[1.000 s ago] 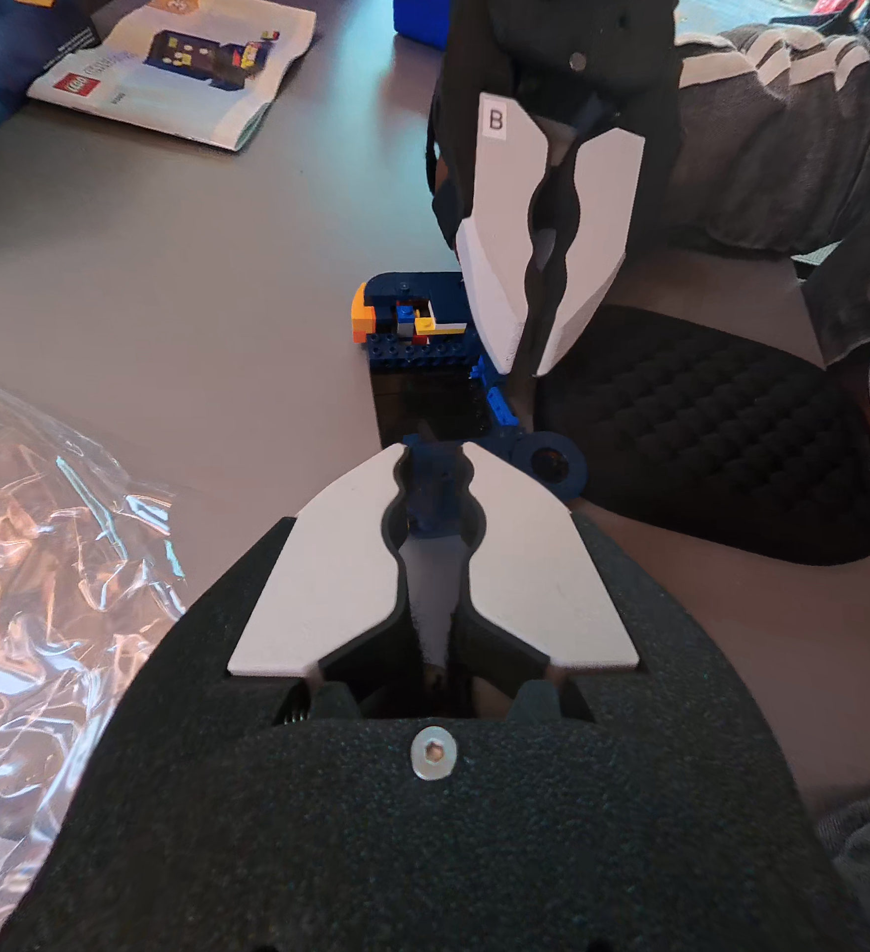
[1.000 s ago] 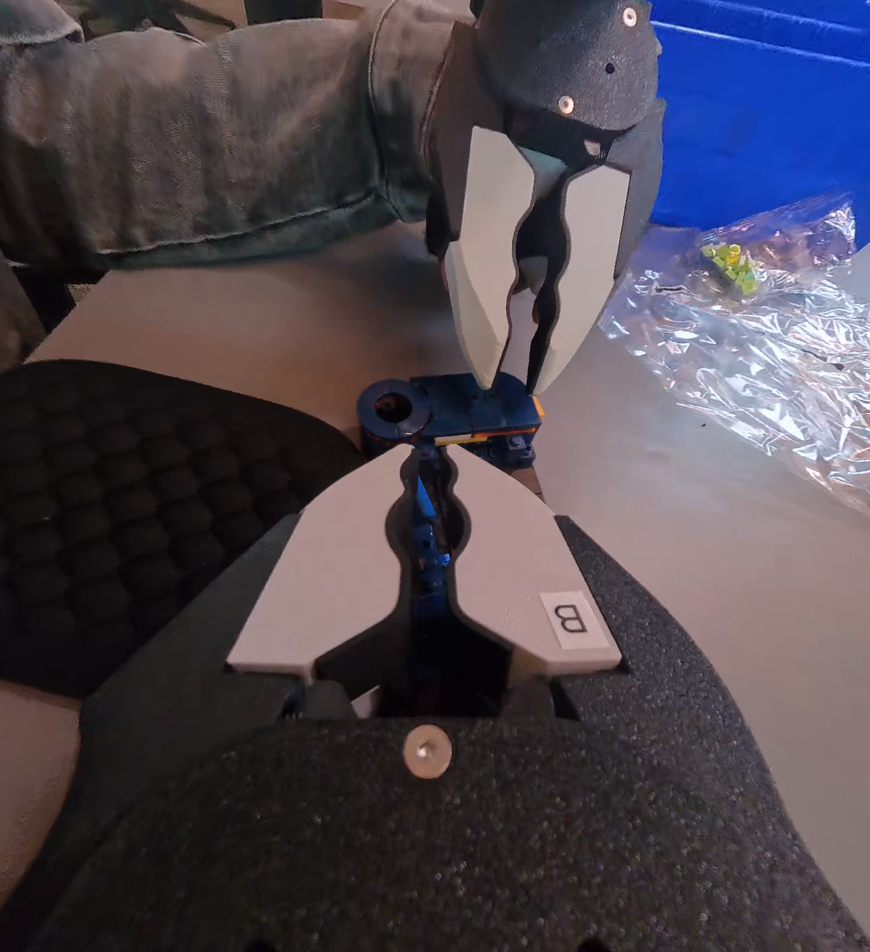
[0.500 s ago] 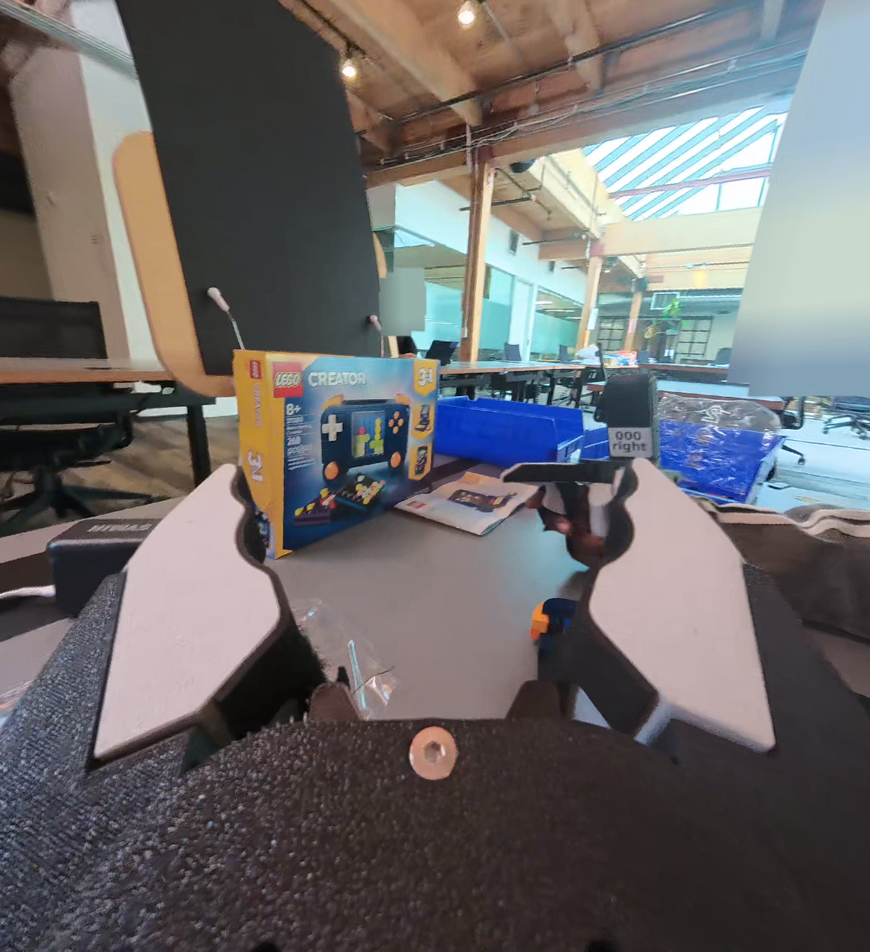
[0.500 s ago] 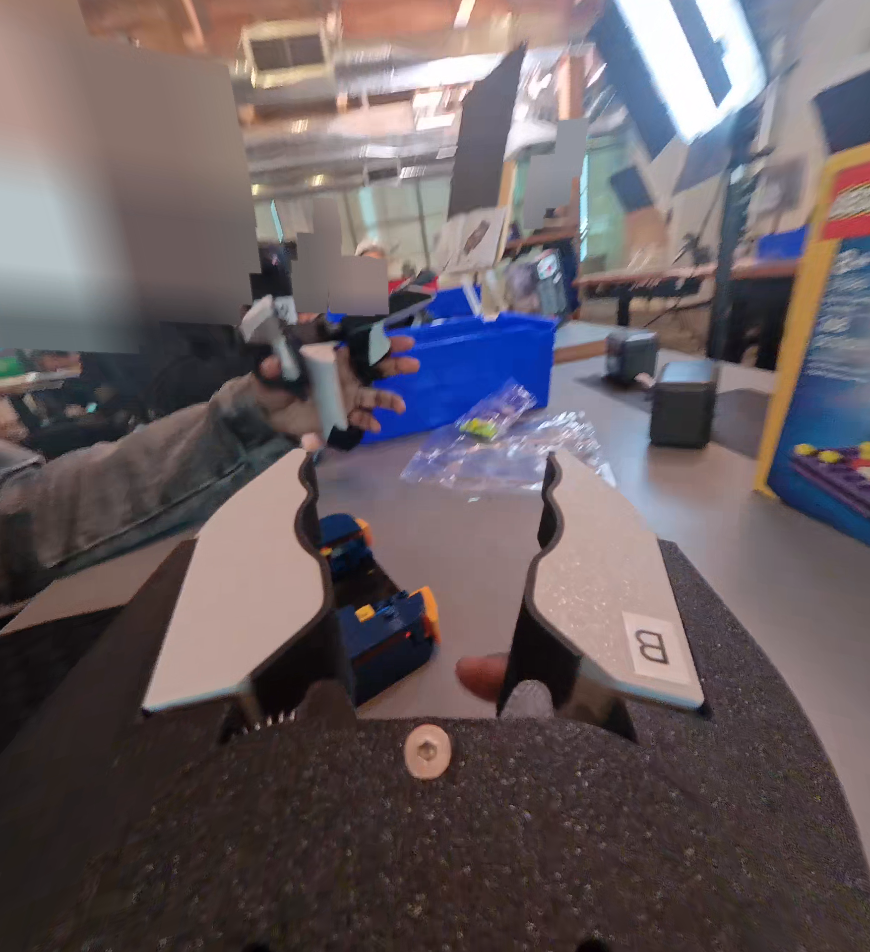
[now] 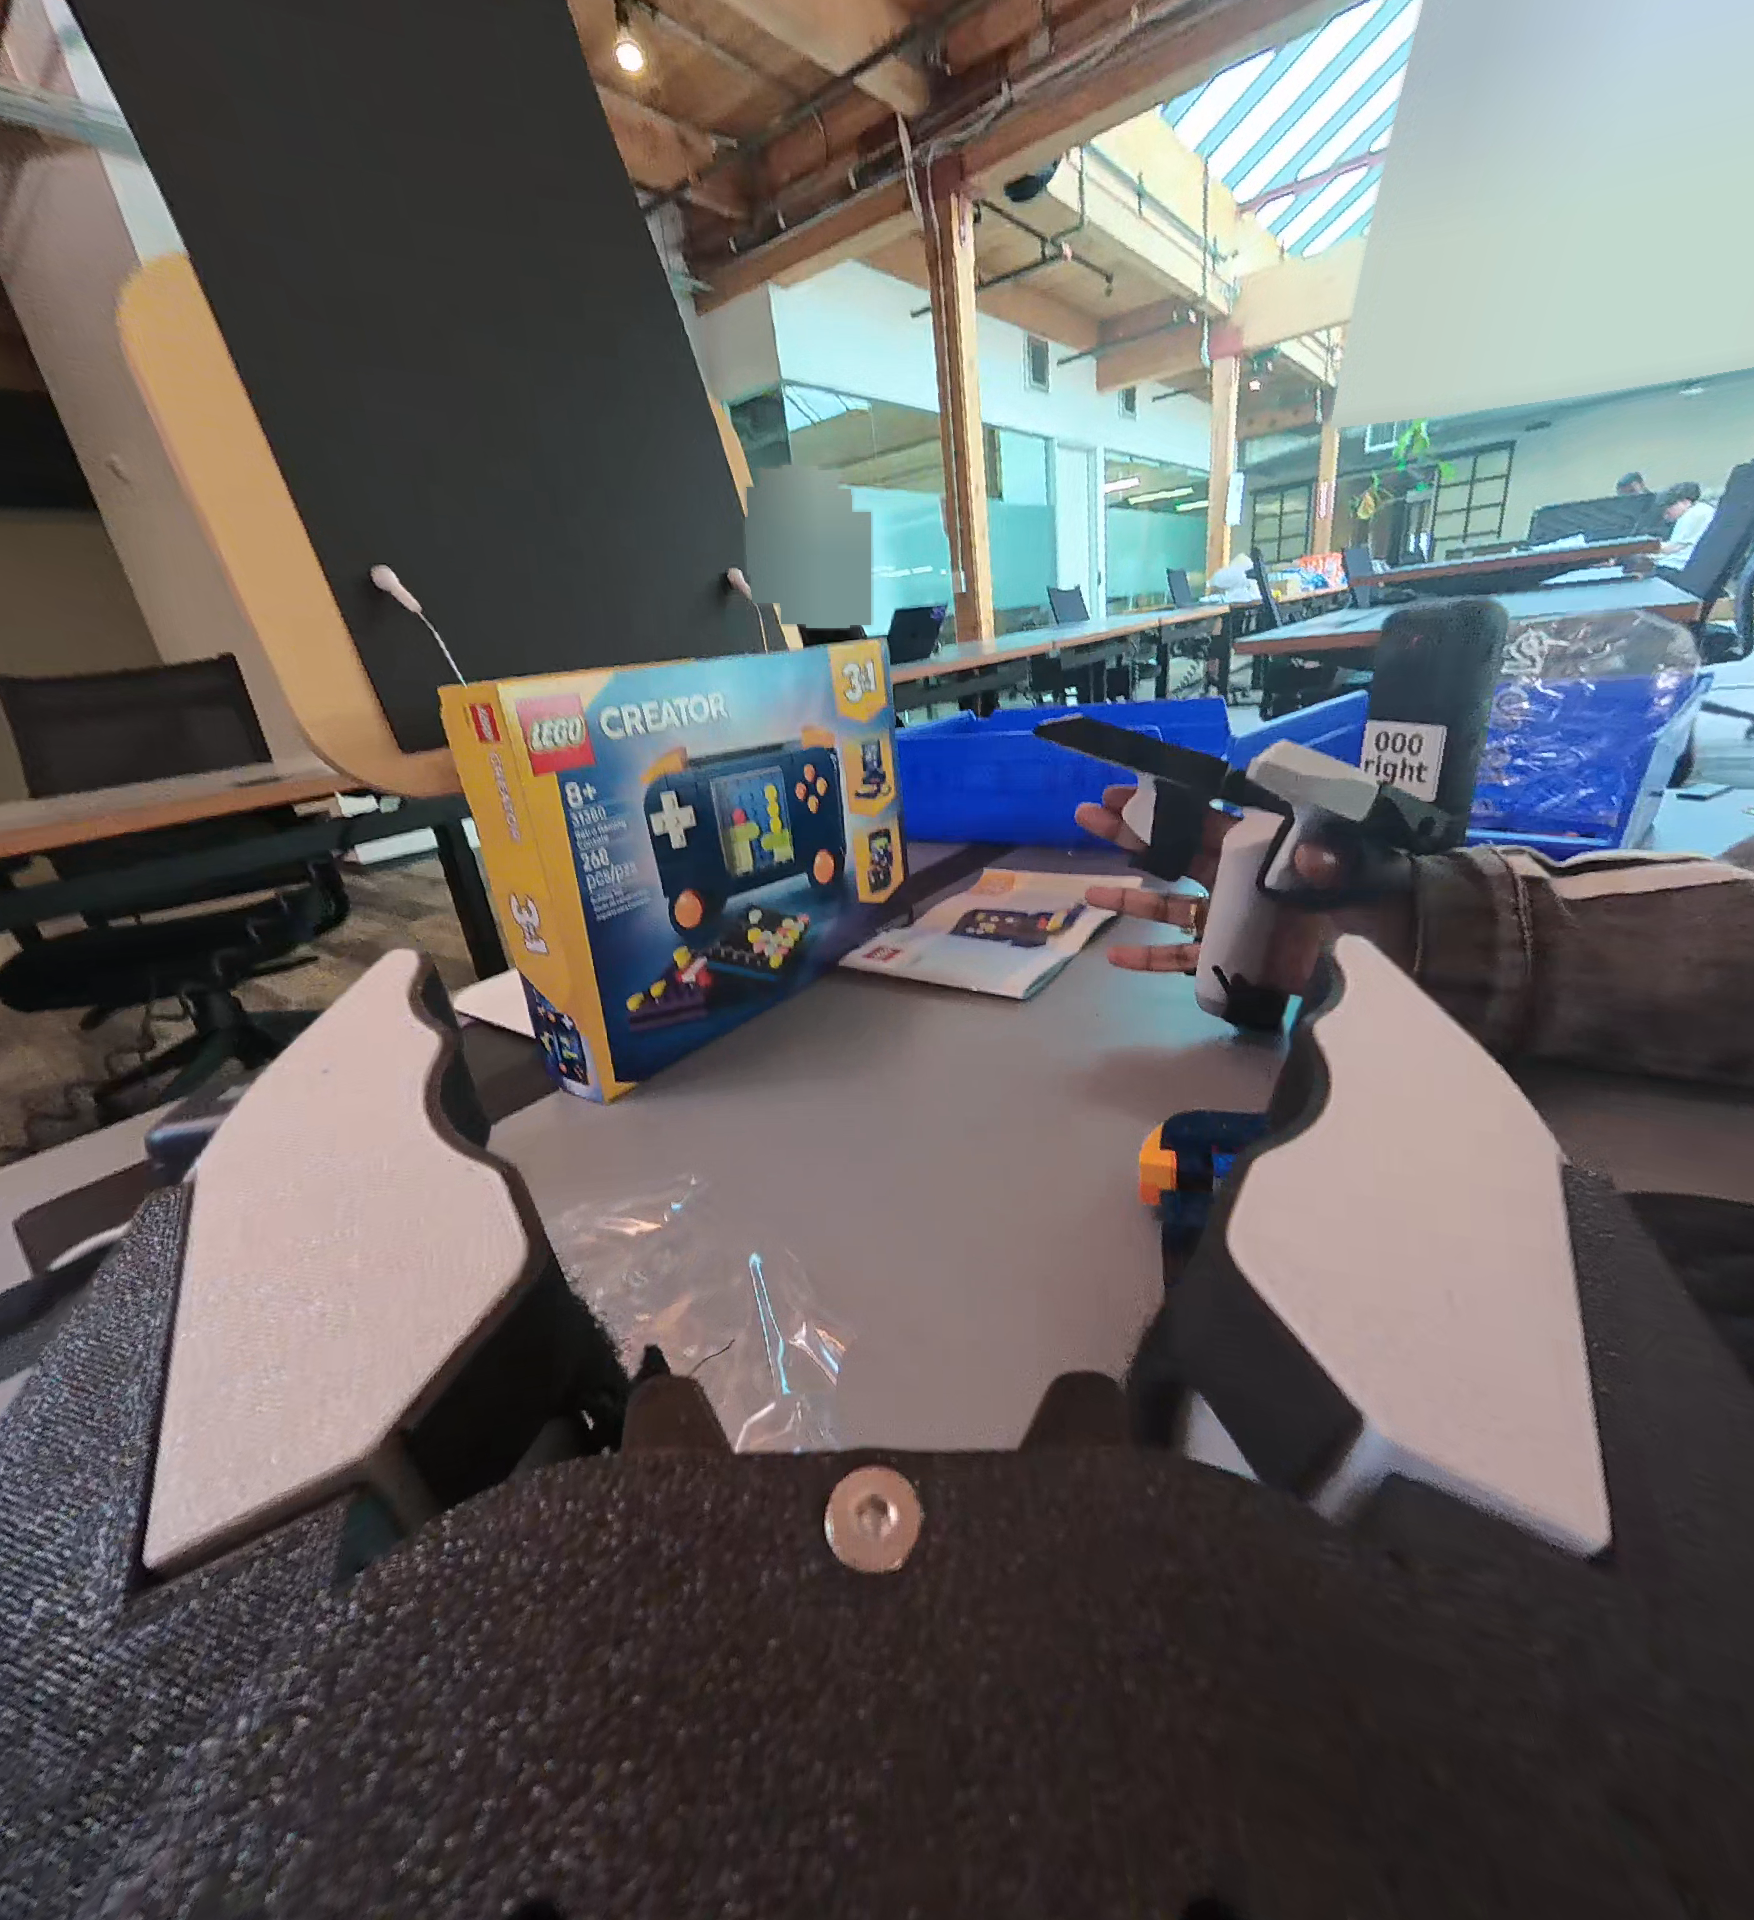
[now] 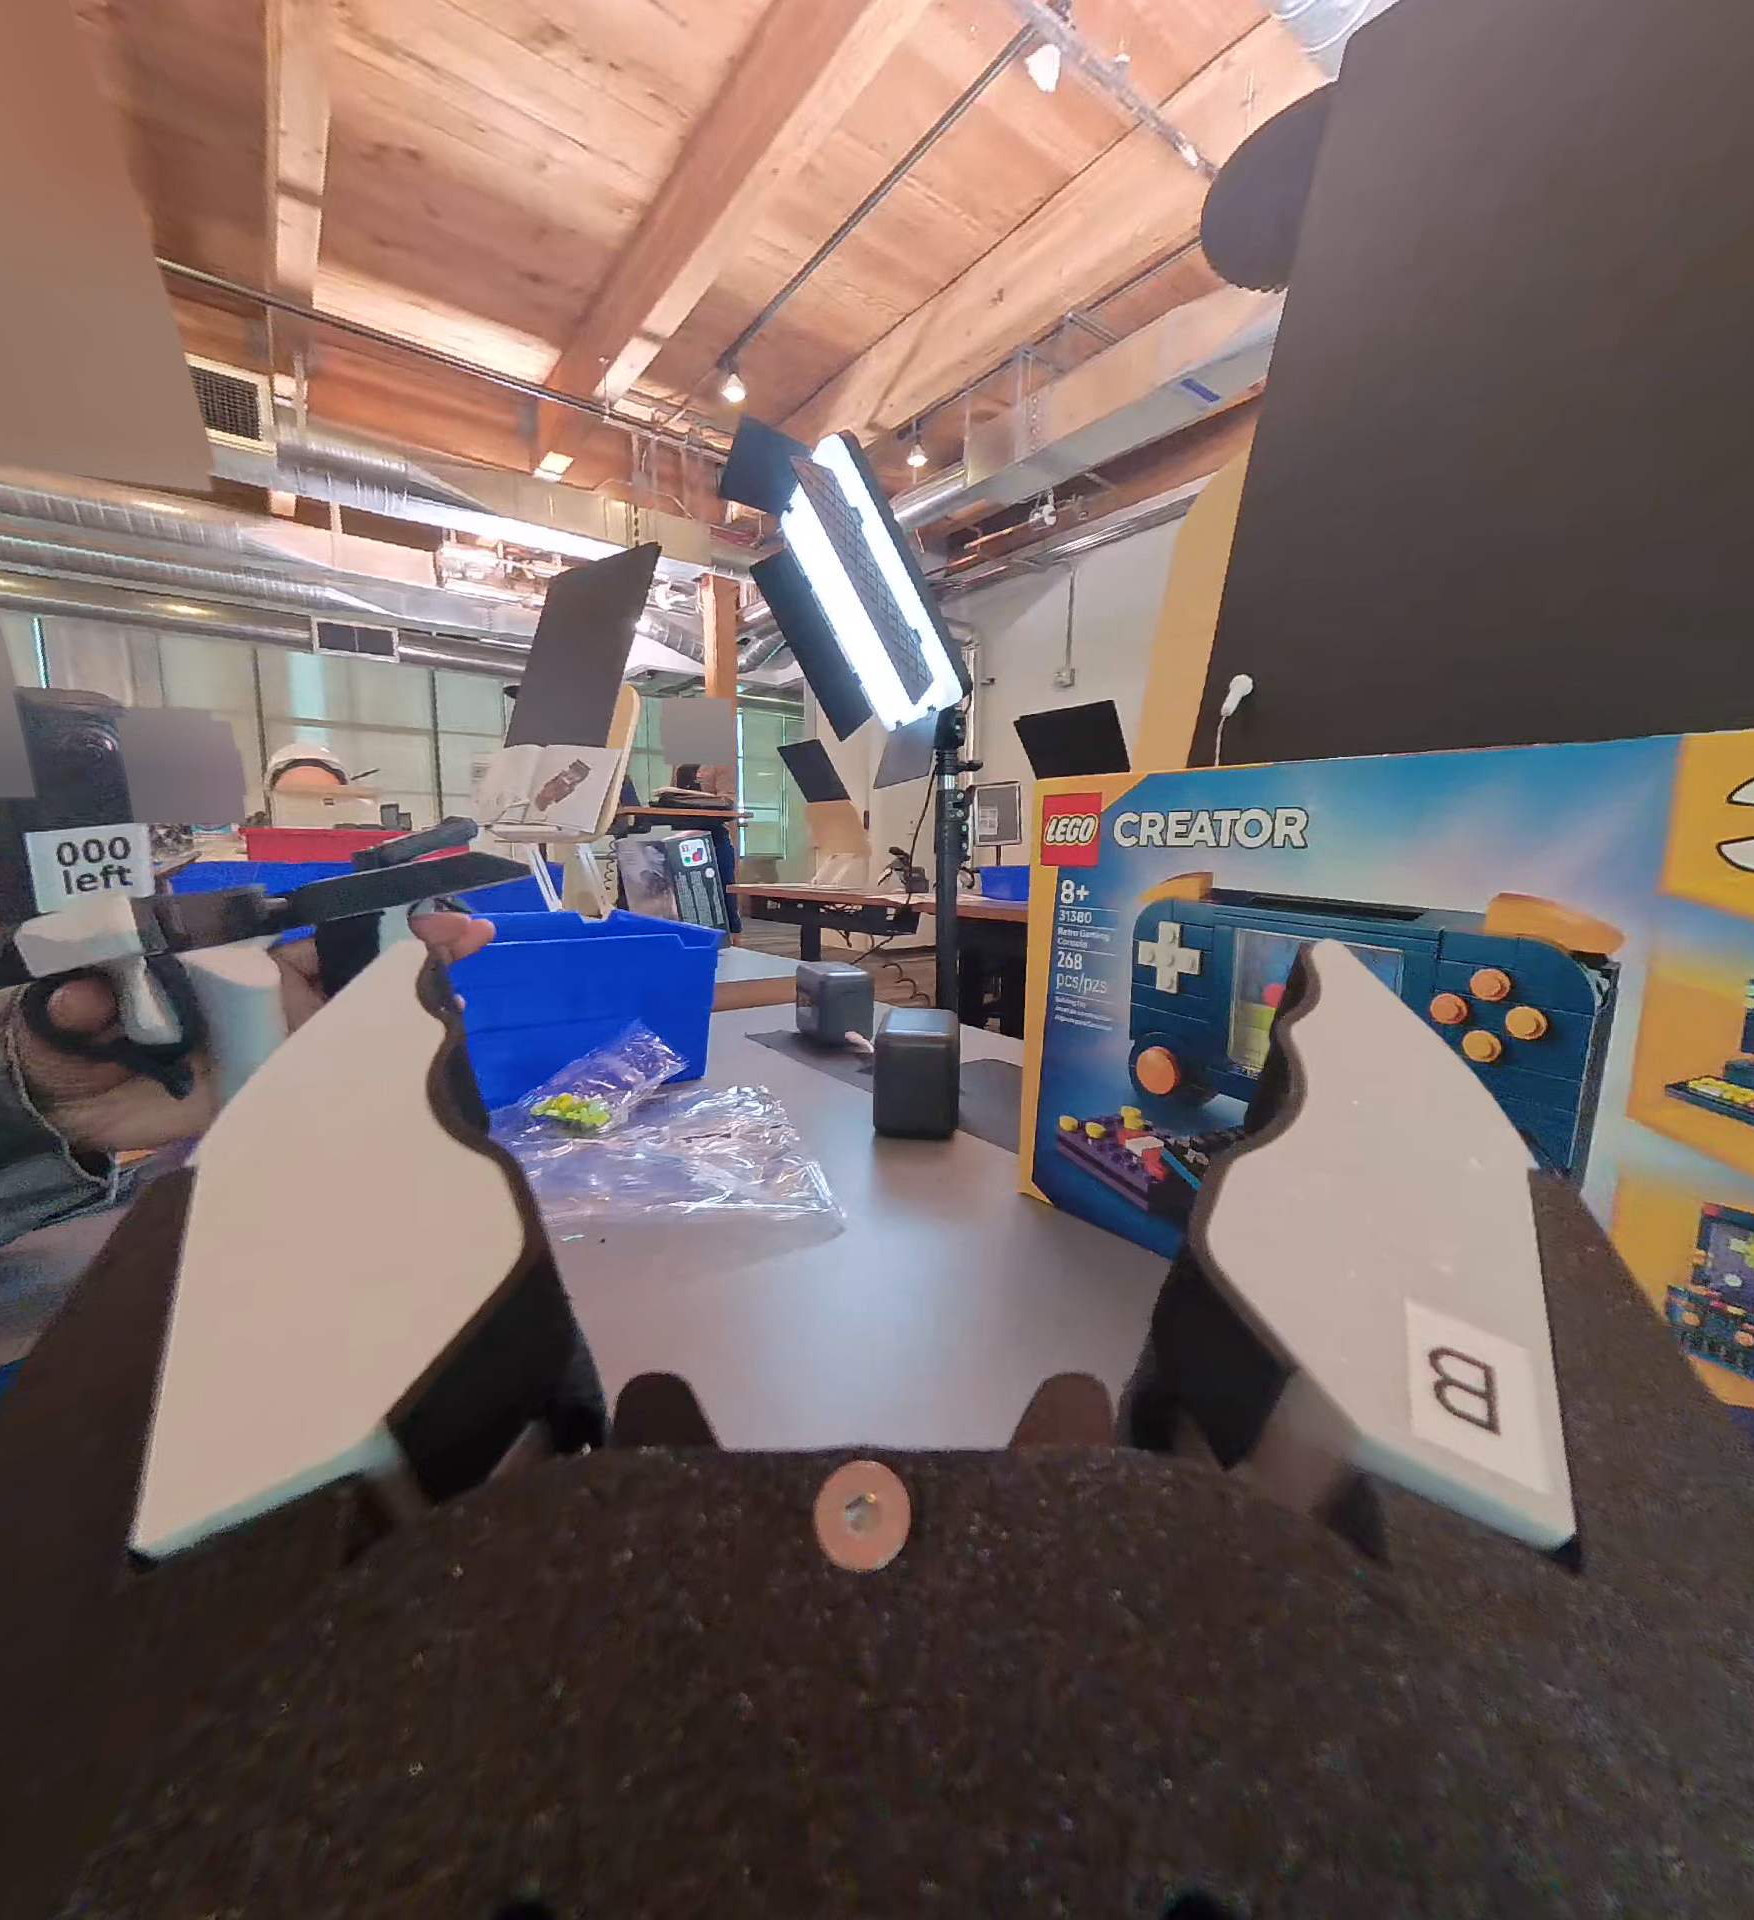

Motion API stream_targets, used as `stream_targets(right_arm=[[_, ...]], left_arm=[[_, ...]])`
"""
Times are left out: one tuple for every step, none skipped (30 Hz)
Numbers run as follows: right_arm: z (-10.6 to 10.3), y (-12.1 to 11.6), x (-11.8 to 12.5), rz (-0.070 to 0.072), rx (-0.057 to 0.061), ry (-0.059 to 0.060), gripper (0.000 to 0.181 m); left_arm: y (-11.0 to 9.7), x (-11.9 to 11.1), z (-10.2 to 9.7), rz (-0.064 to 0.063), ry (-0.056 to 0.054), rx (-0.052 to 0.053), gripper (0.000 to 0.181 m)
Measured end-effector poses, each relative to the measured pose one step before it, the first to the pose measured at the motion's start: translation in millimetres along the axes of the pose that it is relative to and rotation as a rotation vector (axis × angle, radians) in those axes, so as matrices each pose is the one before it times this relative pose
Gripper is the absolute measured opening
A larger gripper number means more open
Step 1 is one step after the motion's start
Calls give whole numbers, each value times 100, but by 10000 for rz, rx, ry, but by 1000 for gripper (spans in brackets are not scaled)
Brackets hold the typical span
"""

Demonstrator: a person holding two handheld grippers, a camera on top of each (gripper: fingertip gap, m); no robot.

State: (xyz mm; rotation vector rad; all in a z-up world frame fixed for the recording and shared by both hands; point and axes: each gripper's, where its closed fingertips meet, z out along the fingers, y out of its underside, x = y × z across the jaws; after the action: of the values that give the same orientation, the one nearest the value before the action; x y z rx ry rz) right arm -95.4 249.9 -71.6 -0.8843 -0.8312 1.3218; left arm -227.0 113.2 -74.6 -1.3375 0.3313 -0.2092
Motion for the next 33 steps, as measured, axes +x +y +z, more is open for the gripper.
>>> stream_targets(right_arm=[[17, 42, -80, -40, -28, -35, 142], [25, 100, -55, 14, -53, -39, 140], [43, 144, -72, 132, -55, -54, 139], [43, 153, -115, 228, -42, -104, 138], [54, 127, -46, 208, -31, -57, 138], [32, 117, 17, 105, -37, 3, 138], [13, 102, 2, 24, -53, 0, 137], [38, 159, -95, 43, -81, -79, 135], [68, 185, -193, 93, -90, -127, 134], [94, 196, -226, 55, -102, -128, 133], [94, 192, -278, -14, -119, -146, 132], [98, 191, -285, -72, -124, -131, 132], [114, 200, -363, -76, -135, -181, 132], [128, 194, -483, -43, -171, -267, 132], [150, 217, -619, 4, -267, -387, 130], [162, 292, -822, 123, -451, -563, 127], [136, 514, -1054, 314, -736, -732, 124], [74, 779, -1276, 389, -1003, -874, 120], [13, 1063, -1273, 385, -1183, -836, 116], [33, 1286, -928, 353, -1224, -569, 110], [121, 1279, -630, 259, -1108, -357, 107], [253, 1086, -58, 188, -841, 21, 101], [430, 886, -56, 178, -572, -5, 98], [588, 862, -213, 220, -492, -141, 101], [677, 815, -171, 185, -446, -133, 104], [718, 878, -29, 114, -472, -43, 106], [753, 1027, -158, 3, -579, -114, 106], [676, 940, -211, -90, -573, -119, 100], [197, -250, -115, -282, 23, 45, 87], [91, -124, -62, -131, 38, 69, 85], [0, -216, -144, -249, 109, -1, 78], [35, -172, -516, -665, 54, -202, 76], [33, -410, -1078, -1018, 206, -465, 52]], left_arm=[[291, 106, 65, -26, 72, -143, 146], [180, 234, 53, -32, 142, -107, 146], [120, 221, 42, -123, 144, -91, 146], [6, 89, 26, -134, 68, -24, 146], [-78, 24, -11, -109, 32, 31, 146], [-124, 27, -56, -129, 45, 59, 145], [-79, 22, -65, -159, 59, 34, 141], [-35, -40, -102, -132, 33, -17, 134], [6, 72, -126, -64, 78, -74, 130], [52, 59, -163, 44, 49, -156, 121], [128, 82, -208, 168, 38, -263, 111], [110, 101, -216, 226, 11, -294, 105], [148, -169, -243, 156, -203, -356, 99], [265, -308, -255, -54, -319, -473, 97], [618, -283, -346, -458, -411, -694, 93], [943, -115, -394, -913, -447, -829, 90], [1320, 91, -384, -1152, -348, -946, 84], [1516, 477, -304, -1045, -58, -937, 85], [1576, 671, -114, -871, 118, -767, 84], [1452, 527, 108, -711, 64, -543, 80], [1273, 366, 301, -596, 7, -369, 75], [1156, 414, 444, -405, 88, -344, 77], [990, 365, 534, -292, 90, -298, 78], [786, 11, 667, -232, -94, -257, 78], [652, -14, 807, -102, -60, -250, 77], [245, 506, 811, 47, 307, -54, 67], [-56, 686, 754, -99, 424, 43, 61], [-230, 381, 640, -47, 220, 78, 60], [-168, -28, 513, 116, 13, 2, 56], [-164, -328, 331, 120, -158, -29, 49], [-103, 139, 316, 142, 140, -109, 50], [-179, 226, 300, 152, 155, -11, 54], [-285, 19, 229, 60, -12, 61, 58]])
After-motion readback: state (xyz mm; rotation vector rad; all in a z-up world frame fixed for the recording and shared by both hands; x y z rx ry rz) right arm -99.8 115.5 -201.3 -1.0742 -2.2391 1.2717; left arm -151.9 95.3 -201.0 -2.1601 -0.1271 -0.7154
